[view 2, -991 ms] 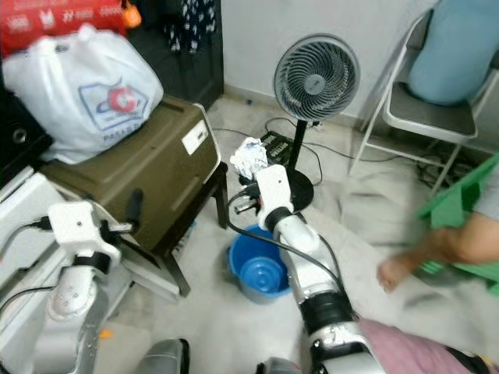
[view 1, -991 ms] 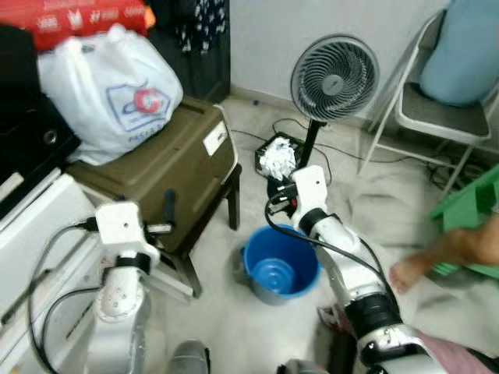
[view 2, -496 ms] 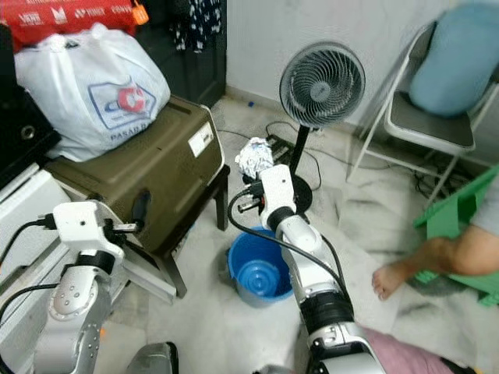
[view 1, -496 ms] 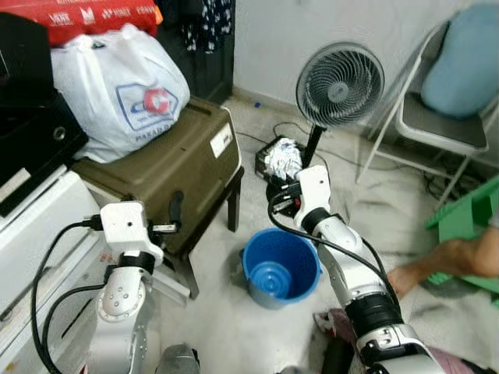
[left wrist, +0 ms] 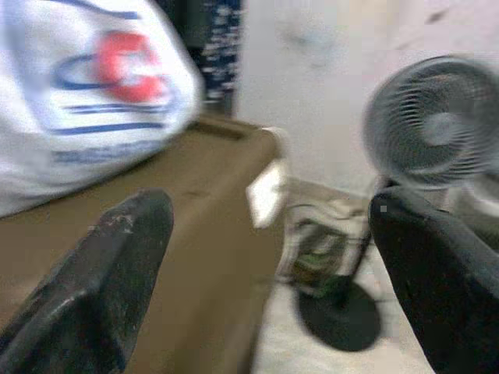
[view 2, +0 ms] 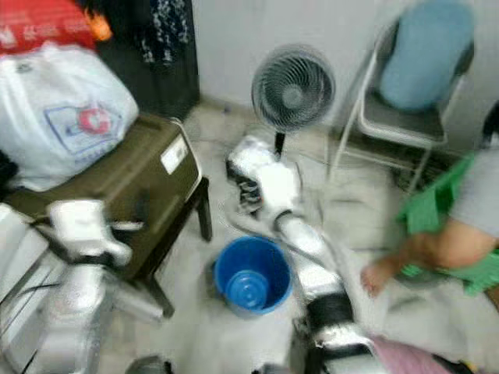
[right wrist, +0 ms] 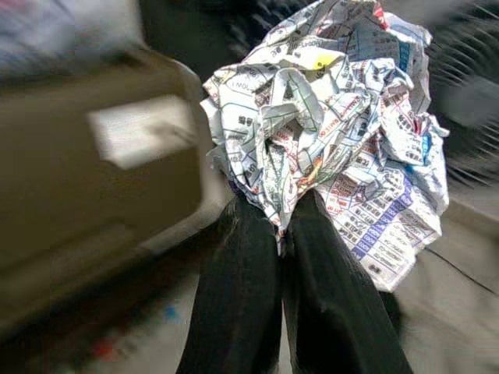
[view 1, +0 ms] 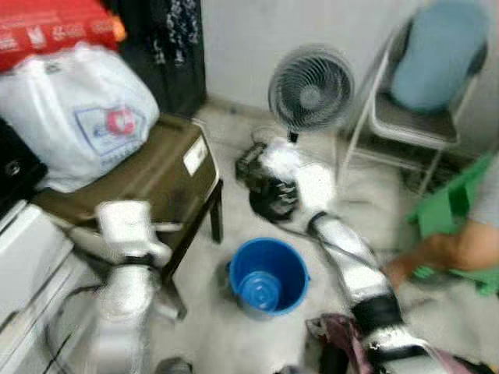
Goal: Clean up the room
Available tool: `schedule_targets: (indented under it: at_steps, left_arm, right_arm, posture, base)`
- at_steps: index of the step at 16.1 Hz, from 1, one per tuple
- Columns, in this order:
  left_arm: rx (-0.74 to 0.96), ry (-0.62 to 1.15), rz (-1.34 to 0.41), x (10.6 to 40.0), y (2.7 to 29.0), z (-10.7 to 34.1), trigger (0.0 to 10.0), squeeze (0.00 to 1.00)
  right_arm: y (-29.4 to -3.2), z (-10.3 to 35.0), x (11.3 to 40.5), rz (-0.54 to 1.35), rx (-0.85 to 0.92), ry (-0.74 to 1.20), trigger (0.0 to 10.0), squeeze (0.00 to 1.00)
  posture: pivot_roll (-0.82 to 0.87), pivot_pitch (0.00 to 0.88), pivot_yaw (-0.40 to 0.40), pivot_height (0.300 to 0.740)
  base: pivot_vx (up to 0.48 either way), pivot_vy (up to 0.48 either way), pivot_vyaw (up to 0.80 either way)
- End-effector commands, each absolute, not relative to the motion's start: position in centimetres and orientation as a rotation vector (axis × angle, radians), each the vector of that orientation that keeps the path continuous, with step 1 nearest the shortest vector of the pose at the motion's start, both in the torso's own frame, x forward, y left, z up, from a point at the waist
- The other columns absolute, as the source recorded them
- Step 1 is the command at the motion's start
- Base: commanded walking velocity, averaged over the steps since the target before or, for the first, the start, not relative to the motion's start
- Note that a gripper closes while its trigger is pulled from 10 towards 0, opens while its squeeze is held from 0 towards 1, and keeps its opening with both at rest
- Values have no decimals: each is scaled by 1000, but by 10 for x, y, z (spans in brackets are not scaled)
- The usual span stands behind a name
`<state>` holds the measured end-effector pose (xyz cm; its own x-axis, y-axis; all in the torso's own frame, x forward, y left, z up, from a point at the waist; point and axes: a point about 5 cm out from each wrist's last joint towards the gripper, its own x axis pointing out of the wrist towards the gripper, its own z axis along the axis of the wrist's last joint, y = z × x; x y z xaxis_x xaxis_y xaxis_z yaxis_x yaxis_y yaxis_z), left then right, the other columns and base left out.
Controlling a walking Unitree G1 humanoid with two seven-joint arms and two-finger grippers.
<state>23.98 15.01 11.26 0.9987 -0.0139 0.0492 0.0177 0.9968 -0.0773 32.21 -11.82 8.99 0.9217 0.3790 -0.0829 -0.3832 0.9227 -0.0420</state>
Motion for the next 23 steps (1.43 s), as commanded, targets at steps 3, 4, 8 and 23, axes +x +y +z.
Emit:
schedule_targets:
  at_steps: [3,4,8,23]
  left_arm:
    - [-57,-55,10,241,161,115,10000,0]
    - [-57,-55,9,241,161,115,10000,0]
    - [-58,-55,8,241,161,115,10000,0]
    - [160,24,-394,203,150,109,10000,0]
  right_arm:
    - [-104,96,325,422,-42,53,10000,0]
    - [-104,96,325,420,-42,54,10000,0]
    - [-104,96,326,419,-40,57,10000,0]
    - [-138,81,321,276,-169,215,10000,0]
  posture:
    - [29,58,-71,740]
    - [29,59,-71,740]
    - [29,59,-71,740]
    - [27,58,-79,740]
  base:
    - [252,0,0]
    - [247,0,0]
    - [254,0,0]
    - [106,0,0]
